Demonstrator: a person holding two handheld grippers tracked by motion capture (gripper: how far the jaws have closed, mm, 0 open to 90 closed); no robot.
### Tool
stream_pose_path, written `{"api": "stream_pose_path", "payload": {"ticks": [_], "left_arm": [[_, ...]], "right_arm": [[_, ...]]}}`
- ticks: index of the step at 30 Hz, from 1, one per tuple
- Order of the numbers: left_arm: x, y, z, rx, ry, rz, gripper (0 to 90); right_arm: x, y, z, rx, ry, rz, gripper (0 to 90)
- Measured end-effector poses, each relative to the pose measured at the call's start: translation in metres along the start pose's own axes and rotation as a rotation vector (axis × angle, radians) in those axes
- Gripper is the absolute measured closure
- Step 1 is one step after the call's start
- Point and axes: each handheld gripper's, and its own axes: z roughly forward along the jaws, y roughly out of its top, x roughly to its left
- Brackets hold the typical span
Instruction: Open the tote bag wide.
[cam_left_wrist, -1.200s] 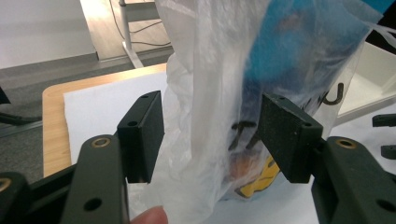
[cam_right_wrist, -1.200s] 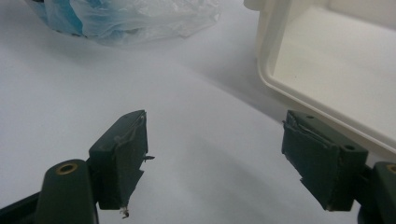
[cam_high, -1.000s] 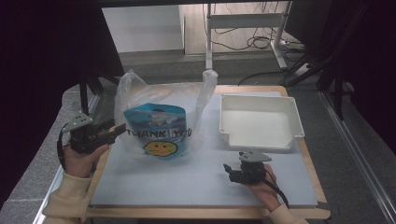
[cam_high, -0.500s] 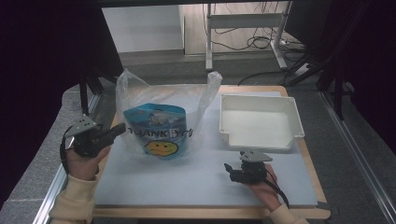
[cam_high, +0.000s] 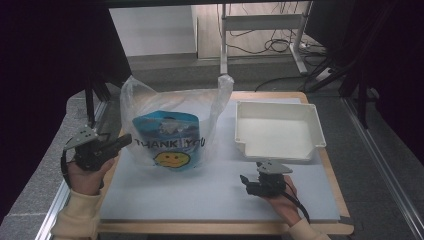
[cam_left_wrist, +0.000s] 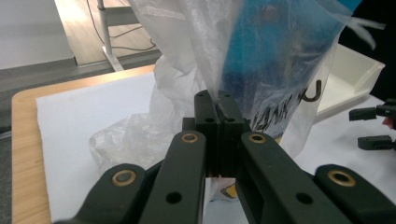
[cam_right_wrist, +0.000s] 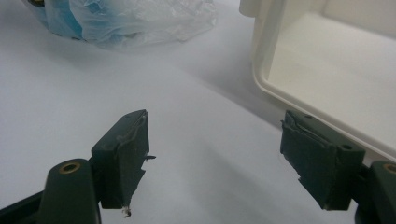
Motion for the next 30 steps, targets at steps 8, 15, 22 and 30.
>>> {"api": "stream_pose_path", "payload": {"ticks": [8,15,22,30], "left_arm": [[-0.004,-0.001,-0.002,-0.001,-0.021,0.004,90.0],[-0.003,-0.003,-0.003,0.001,-0.018,0.0,90.0],[-0.003,-0.003,-0.001,0.005,-0.017,-0.002,90.0],[-0.005,-0.005,0.001,0.008,-0.021,-0.003,90.0]], "right_arm": [[0.002,0.005,-0.002,-0.031,0.031,0.006,23.7],[0.005,0.024,-0.01,-0.067,0.054,0.022,17.9],[0.004,0.046,-0.014,-0.096,0.067,0.035,14.4],[0.008,0.075,-0.02,-0.134,0.06,0.028,14.3]]}}
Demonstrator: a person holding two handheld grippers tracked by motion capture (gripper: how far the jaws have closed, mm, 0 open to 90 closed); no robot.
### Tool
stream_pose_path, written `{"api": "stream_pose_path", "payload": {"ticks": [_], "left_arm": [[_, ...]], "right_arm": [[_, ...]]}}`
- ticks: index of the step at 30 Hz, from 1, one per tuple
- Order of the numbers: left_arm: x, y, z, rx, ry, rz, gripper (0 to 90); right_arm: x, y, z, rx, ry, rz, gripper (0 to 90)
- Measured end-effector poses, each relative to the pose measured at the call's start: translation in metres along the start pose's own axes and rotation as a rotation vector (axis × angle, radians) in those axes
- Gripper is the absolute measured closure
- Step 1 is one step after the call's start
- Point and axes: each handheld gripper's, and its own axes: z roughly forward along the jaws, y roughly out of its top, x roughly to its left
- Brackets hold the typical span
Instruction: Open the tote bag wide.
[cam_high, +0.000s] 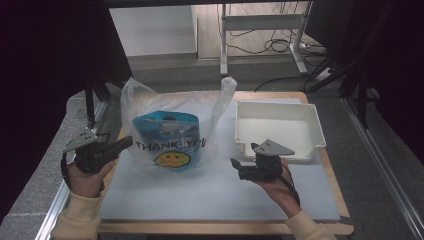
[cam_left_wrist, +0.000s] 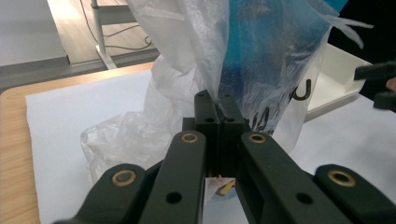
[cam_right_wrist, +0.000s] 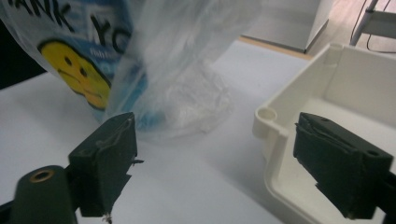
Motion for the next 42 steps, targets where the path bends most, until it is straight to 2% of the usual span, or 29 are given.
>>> {"api": "stream_pose_path", "payload": {"ticks": [2,7,11,23,35,42], "left_arm": [[-0.001,0.0,0.001,0.002,0.001,0.004,90.0],[-0.001,0.001,0.0,0.0,0.003,0.005,90.0],[0.001,0.0,-0.001,-0.003,0.004,-0.001,90.0],[0.0,0.0,-0.001,-0.007,-0.004,-0.005,90.0],[0.002,0.0,-0.003,-0.013,-0.003,-0.009,90.0],[0.003,0.0,-0.005,-0.015,-0.005,-0.012,90.0]], "right_arm": [[0.0,0.005,-0.001,-0.019,-0.001,-0.006,16.5],[0.002,0.016,0.003,-0.023,-0.009,-0.022,18.1],[0.003,0.024,0.007,-0.029,0.016,-0.004,20.6],[0.005,0.058,0.015,-0.06,0.096,-0.004,30.2],[0.013,0.084,0.034,-0.057,0.121,-0.013,30.2],[0.016,0.091,0.051,-0.028,0.132,-0.005,32.1]]}}
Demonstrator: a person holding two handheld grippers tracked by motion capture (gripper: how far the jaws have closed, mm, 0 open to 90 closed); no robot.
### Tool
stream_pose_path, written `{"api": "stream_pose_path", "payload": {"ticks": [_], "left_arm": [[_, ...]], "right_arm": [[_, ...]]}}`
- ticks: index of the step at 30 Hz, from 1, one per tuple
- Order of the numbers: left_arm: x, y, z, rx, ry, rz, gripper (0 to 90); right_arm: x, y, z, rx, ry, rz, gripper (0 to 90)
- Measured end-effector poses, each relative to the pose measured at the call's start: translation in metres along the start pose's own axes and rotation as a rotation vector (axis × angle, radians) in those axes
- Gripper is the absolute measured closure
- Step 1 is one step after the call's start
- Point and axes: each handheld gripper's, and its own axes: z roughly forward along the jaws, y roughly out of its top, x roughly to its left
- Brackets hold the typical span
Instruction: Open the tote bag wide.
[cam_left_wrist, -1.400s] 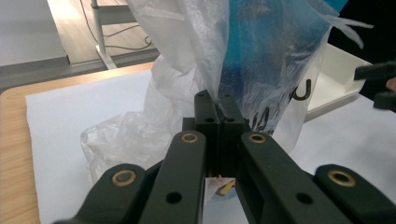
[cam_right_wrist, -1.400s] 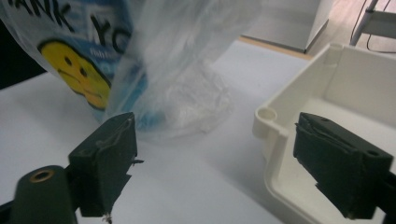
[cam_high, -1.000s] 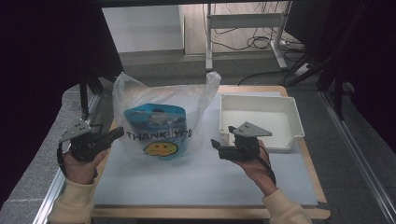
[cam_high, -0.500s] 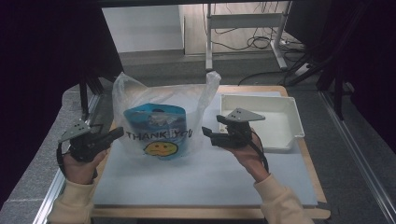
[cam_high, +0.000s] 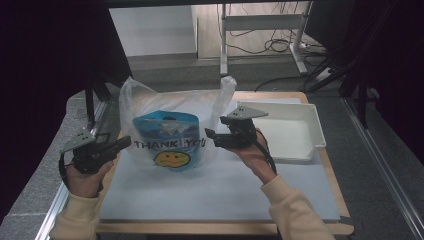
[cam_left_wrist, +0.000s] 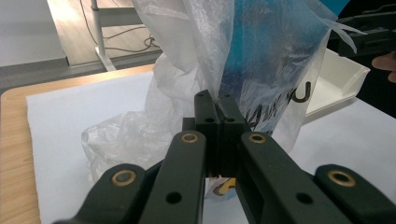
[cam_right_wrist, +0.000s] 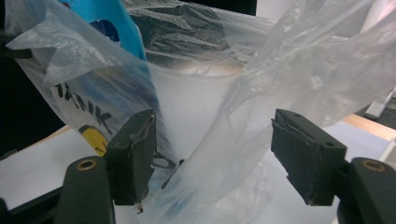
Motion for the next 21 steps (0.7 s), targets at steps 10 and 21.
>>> {"api": "stream_pose_path", "payload": {"ticks": [10,21], "left_arm": [[0.0007,-0.0004,-0.0014,0.0,-0.001,-0.001,90.0],[0.0012,-0.0035,-0.0066,-0.006,0.001,-0.012,90.0]], "right_arm": [[-0.004,0.0053,0.0107,0.009,0.037,-0.002,49.8],[-0.0003,0.0094,0.0044,-0.052,0.095,-0.048,85.1]]}}
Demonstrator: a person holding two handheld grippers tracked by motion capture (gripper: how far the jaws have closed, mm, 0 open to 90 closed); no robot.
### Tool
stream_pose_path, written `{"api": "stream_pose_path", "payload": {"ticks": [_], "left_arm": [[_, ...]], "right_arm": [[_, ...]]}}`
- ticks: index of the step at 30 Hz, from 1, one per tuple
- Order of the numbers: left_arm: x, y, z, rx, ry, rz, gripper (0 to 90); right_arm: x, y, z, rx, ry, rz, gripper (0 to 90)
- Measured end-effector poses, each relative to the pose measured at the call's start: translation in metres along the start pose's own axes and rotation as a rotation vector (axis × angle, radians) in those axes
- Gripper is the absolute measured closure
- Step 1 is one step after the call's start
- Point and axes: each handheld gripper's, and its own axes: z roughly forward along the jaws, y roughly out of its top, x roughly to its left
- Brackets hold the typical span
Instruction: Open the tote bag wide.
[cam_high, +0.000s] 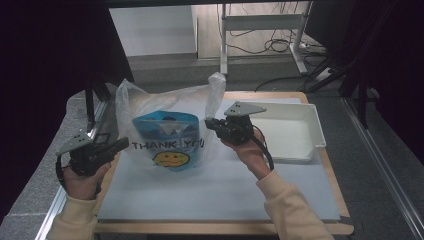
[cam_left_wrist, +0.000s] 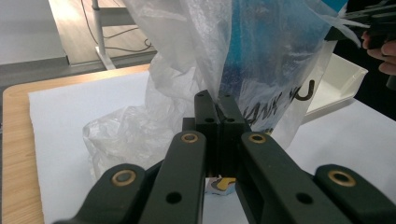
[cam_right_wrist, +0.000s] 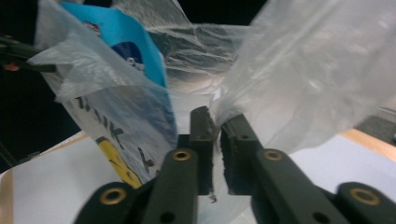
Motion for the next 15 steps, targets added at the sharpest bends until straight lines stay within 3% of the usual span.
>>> {"api": "stream_pose_path", "payload": {"ticks": [8,15], "left_arm": [[-0.002,-0.006,-0.007,0.004,0.011,0.004,90.0],[-0.005,-0.009,-0.009,0.008,0.013,0.007,90.0]], "right_arm": [[0.013,-0.004,-0.011,-0.039,0.001,-0.059,88.1],[0.019,-0.014,-0.015,-0.052,0.006,-0.066,88.1]]}}
